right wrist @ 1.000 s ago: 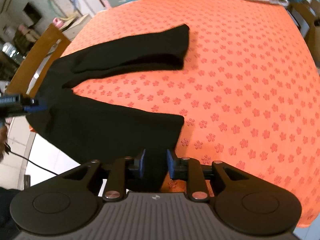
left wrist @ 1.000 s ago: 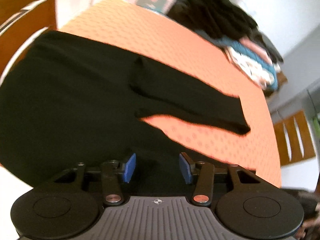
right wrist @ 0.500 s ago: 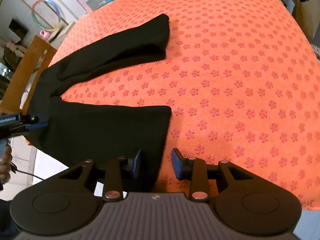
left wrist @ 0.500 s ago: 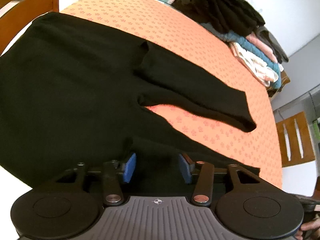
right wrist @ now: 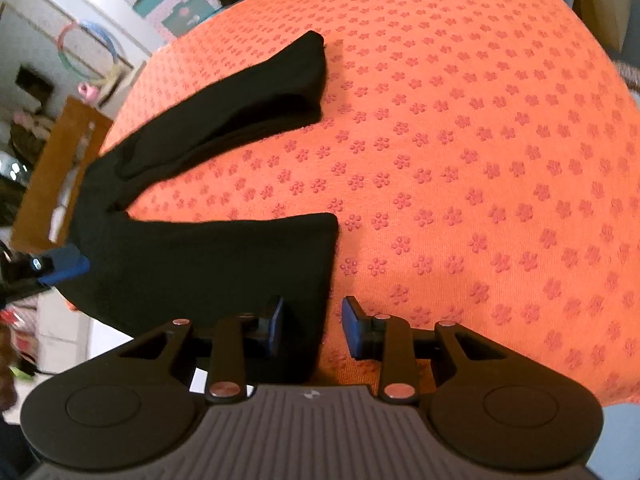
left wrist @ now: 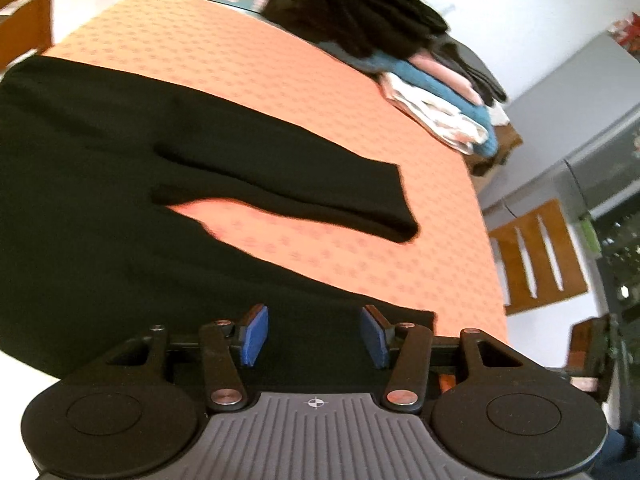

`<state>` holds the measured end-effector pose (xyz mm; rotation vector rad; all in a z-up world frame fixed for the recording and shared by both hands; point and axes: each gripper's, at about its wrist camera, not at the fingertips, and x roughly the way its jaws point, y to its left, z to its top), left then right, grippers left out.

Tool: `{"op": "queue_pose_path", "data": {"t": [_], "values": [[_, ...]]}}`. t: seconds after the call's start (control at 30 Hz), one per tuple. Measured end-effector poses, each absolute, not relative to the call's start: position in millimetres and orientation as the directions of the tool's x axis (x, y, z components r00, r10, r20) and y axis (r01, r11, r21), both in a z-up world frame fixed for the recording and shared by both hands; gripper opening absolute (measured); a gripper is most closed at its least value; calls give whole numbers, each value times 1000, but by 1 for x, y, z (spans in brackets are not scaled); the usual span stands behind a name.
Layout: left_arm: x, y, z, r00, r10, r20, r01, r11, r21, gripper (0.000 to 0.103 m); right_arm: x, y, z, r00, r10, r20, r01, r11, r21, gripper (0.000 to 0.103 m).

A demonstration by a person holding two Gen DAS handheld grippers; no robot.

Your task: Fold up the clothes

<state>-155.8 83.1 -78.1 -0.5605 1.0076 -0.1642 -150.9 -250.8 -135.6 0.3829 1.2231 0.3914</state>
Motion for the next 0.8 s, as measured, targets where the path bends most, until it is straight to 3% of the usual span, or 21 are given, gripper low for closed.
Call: {"op": "queue_pose_path", "data": {"t": [0.13,0.27,0.53,0.8], "values": [[-149,61,-80,512,-426,-746,-96,835,-543,55,-153,-252,-140,279,513,-812,-69,854,516,36],[-143,43,-82,490,-463,-738,-83,818,-569,60,-157,-249,-139,293,506,-811,-91,859,503,7],[-126,15,-86,431,-581,-690,-87,734,-673,66,-162,-225,-94,352,552,-756,-260,834,487,6],[-123,7,-88,400,-612,-682,-95,713,-695,66,-174,-170,-65,329,564,-757,-535,772,343,6]]}}
